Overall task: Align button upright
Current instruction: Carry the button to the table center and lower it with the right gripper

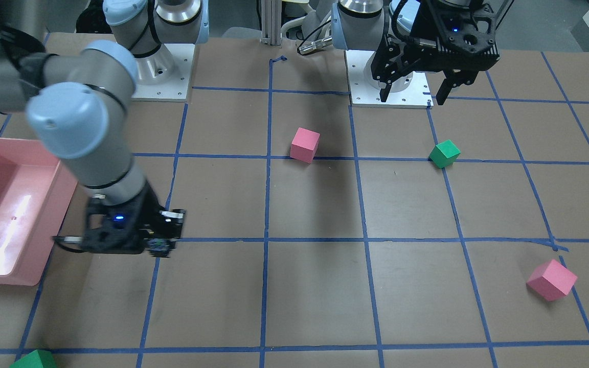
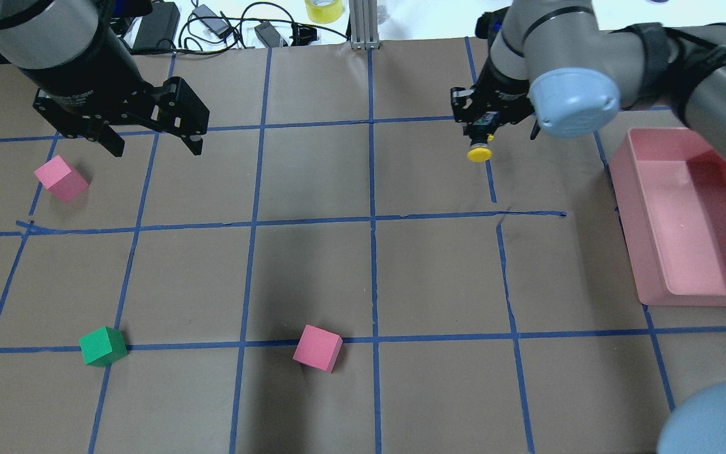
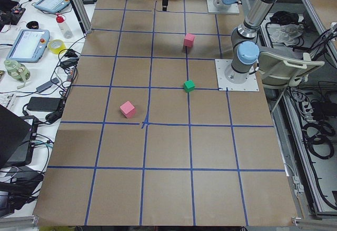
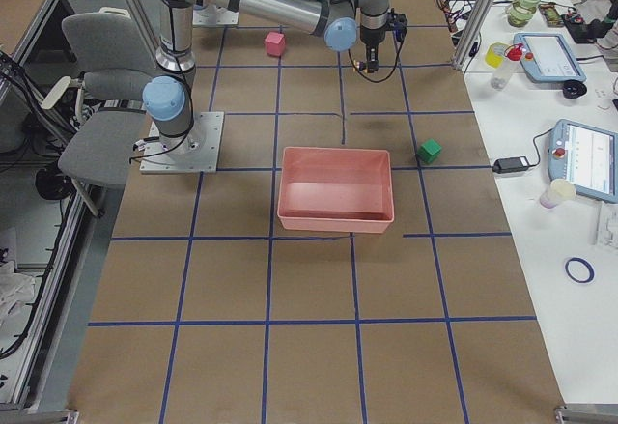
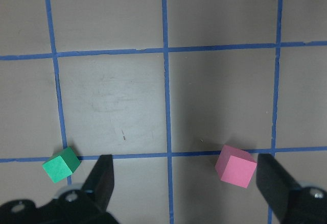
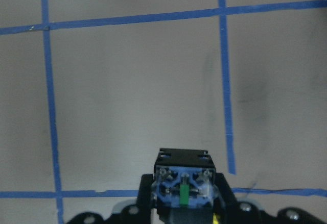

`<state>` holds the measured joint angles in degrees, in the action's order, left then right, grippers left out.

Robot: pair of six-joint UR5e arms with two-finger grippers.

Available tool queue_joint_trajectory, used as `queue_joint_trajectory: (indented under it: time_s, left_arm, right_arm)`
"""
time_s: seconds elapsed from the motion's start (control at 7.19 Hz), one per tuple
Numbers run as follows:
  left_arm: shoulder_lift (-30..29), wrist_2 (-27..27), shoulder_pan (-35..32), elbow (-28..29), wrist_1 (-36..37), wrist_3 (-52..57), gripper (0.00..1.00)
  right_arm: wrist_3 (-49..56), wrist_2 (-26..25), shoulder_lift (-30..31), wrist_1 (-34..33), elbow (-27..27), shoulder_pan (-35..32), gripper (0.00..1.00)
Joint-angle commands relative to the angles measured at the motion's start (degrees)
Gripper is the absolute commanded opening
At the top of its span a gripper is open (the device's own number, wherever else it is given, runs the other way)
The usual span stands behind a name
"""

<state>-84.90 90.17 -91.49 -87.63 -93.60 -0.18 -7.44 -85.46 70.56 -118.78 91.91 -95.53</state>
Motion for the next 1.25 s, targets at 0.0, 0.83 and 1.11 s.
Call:
queue_joint_trajectory:
  time_s: [0.0, 0.83, 1.11]
  left_arm:
    - [0.00, 0.00, 0.00, 0.00, 0.00, 0.00, 1.00]
    - [0.00, 0.00, 0.00, 0.00, -0.09, 0.00, 1.00]
    - [0.00, 0.00, 0.00, 0.00, -0.09, 0.00, 1.00]
  right_arm:
    - [-6.06, -0.59, -4.18, -3.73, 0.29, -9.47, 0.00]
    - [-10.14, -0.41, -10.70, -14.80, 5.29, -16.01, 0.00]
    - [-10.14, 0.38, -10.62, -17.95, 7.23, -16.18, 0.02]
